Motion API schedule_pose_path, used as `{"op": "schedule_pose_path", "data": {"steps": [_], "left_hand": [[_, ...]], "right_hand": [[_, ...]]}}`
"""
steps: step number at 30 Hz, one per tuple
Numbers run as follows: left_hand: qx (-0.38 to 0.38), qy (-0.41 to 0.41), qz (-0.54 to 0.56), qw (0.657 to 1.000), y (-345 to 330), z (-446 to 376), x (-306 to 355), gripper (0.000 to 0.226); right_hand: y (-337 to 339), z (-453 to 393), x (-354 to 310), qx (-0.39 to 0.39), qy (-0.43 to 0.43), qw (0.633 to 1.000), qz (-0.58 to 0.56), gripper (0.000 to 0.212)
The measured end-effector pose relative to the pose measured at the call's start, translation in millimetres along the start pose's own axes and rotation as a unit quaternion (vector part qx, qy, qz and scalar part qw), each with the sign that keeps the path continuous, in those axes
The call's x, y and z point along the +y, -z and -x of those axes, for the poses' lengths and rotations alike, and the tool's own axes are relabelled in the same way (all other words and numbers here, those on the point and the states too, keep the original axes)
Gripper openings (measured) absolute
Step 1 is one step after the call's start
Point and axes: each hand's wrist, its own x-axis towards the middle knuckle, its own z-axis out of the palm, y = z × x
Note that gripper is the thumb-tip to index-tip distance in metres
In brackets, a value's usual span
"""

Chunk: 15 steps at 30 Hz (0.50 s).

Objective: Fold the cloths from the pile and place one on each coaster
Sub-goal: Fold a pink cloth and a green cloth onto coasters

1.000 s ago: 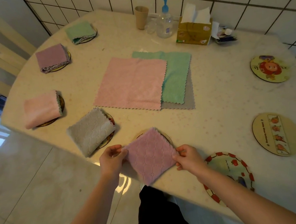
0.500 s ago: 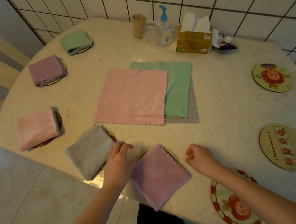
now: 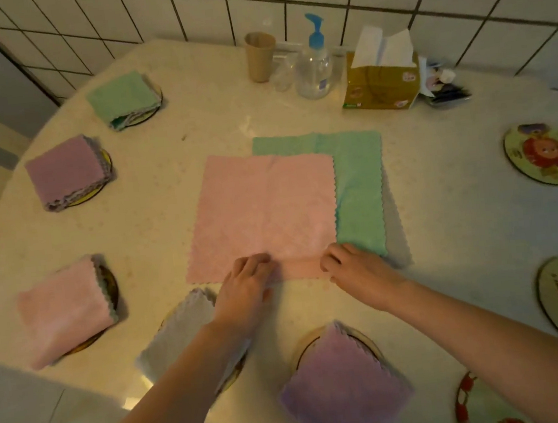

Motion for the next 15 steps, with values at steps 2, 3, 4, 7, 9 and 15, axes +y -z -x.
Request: {"op": "schedule_pose_path", "data": {"steps": [2,3,4,7,9,15], "left_hand": [[-0.006,-0.021,-0.020,1.000,0,-3,-10,0.049],[-0.006,-0.029,-0.026,0.999,0,-4,-13,0.047],[-0.003,-0.038,-0.029,0.999,0,-5,-15,0.046],[-0.005,-0.056,-0.025,0.998,4,-8,-21,0.046],[0.009,-0.062,-0.006,0.998,10,-11,-27,0.047],[0.081,0.033,0.056,0.995,50,-19,-64,0.033]], "right_hand": [[-3,-5,5,-0.001,0.003,1.000,0.007,0.032],[-2,-7,6,-0.006,0.007,1.000,-0.001,0.029],[1,-10,6,-0.007,0.011,1.000,-0.011,0.022],[23,-14,2,0.017,-0.020,0.993,-0.117,0.005],[45,-15,1,0.053,-0.065,0.974,-0.210,0.012],[94,-43,12,0.155,-0.119,0.899,-0.393,0.010]]}}
